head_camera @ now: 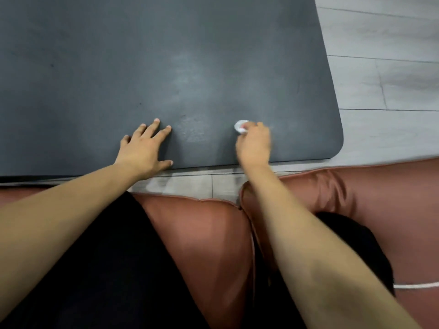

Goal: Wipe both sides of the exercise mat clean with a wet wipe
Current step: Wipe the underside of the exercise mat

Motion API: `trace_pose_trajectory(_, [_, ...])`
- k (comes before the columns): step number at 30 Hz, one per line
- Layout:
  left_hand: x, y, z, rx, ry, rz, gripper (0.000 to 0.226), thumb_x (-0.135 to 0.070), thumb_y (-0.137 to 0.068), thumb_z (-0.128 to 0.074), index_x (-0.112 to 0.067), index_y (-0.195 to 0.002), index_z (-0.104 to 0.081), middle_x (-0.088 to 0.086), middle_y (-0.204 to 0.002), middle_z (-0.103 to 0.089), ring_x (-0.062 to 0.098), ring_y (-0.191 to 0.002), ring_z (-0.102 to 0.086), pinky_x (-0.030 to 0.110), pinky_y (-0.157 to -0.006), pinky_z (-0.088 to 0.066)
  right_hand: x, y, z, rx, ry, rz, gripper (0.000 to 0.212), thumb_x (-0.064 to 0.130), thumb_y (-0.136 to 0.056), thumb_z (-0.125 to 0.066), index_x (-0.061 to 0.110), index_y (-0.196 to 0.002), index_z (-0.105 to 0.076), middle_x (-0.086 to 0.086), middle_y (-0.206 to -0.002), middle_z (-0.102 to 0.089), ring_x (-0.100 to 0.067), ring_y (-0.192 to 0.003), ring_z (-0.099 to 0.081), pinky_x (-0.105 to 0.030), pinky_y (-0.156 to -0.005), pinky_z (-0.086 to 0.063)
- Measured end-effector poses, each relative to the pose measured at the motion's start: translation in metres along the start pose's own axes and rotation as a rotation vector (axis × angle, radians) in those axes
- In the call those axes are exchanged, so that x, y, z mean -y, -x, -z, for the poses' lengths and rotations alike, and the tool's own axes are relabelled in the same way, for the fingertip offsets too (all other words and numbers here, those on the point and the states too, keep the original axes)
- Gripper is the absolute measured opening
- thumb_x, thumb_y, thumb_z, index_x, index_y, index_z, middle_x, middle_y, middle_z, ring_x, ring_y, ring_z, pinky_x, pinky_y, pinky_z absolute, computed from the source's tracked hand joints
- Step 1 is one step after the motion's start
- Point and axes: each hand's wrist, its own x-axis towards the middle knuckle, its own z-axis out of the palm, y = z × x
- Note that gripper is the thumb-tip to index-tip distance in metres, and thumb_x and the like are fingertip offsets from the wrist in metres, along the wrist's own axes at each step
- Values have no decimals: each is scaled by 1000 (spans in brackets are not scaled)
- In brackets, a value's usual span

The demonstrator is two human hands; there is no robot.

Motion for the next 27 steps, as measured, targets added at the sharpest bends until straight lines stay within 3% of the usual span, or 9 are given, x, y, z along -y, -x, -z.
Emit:
trace_pose_trajectory(5, [-2, 5, 3, -5, 39, 10, 93, -50, -89, -72, -34, -163, -19, -4, -173, -4, 28, -158, -11, 59, -123, -21, 112, 69, -31, 254, -136, 459, 23, 12, -89, -52, 14, -106, -67, -11, -104, -60, -30, -101, -52, -39, -92, -41])
trace_pose_trajectory(8, [-3, 6, 2, 14, 20, 21, 97, -52, -88, -74, -34, -164, -16, -4, -173, -3, 27, -159, -10, 58, -124, -21, 66, 51, -20, 104, -70, 577, 19, 9, -84, -55, 9, -98, -68, -13, -96, -62, -33, -93, -56, -39, -84, -45])
trace_pose_trajectory(13, [-5, 4, 5, 5, 17, 37, 99, -53, -85, -77, -34, -163, -18, -4, -173, -5, 27, -158, -11, 58, -121, -23, -103, -11, 9, -14, 130, 20, 39, 14, -78, -32, 15, -97, -66, -13, -99, -64, -34, -96, -55, -41, -80, -41])
trace_pose_trajectory(15, [-6, 4, 5, 9, 15, 41, 100, -53, -85, -77, -34, -163, -18, -5, -173, -5, 27, -158, -11, 58, -121, -23, -115, -7, 22, -47, 36, -203, 36, 10, -81, -37, 10, -99, -68, -19, -100, -64, -39, -96, -56, -42, -84, -41])
trace_pose_trajectory(17, [-7, 4, 4, 5, 18, 48, 100, -53, -85, -77, -35, -163, -19, -5, -173, -4, 27, -158, -11, 58, -121, -23, -74, 6, 20, -46, -47, -288, 32, 6, -83, -46, 6, -105, -69, -22, -105, -64, -40, -99, -59, -41, -85, -44])
trace_pose_trajectory(19, [-8, 4, 5, 5, 20, 51, 99, -52, -85, -78, -34, -163, -19, -5, -173, -5, 27, -158, -11, 59, -121, -22, -13, 25, 5, 45, -104, -205, 30, 6, -86, -49, 8, -110, -66, -18, -109, -63, -37, -102, -58, -38, -84, -45])
trace_pose_trajectory(23, [-6, 5, 3, -3, 28, 47, 98, -51, -86, -77, -34, -163, -19, -6, -173, -5, 27, -158, -11, 58, -121, -22, 82, 77, -19, 270, -148, 190, 33, 4, -84, -52, 12, -113, -66, -13, -112, -59, -31, -105, -53, -37, -89, -43])
trace_pose_trajectory(25, [-5, 5, 2, -5, 24, 47, 98, -51, -86, -77, -34, -163, -19, -6, -173, -5, 27, -158, -11, 58, -121, -22, 76, 75, -13, 266, -110, 366, 33, 3, -89, -49, 13, -117, -63, -11, -115, -56, -30, -109, -48, -39, -91, -44])
trace_pose_trajectory(27, [-5, 3, 1, -2, 14, 41, 98, -52, -86, -77, -35, -163, -19, -6, -173, -5, 27, -158, -11, 58, -121, -22, 35, 50, -9, 233, 6, 395, 32, 3, -91, -44, 10, -117, -62, -11, -114, -57, -30, -109, -50, -39, -89, -47])
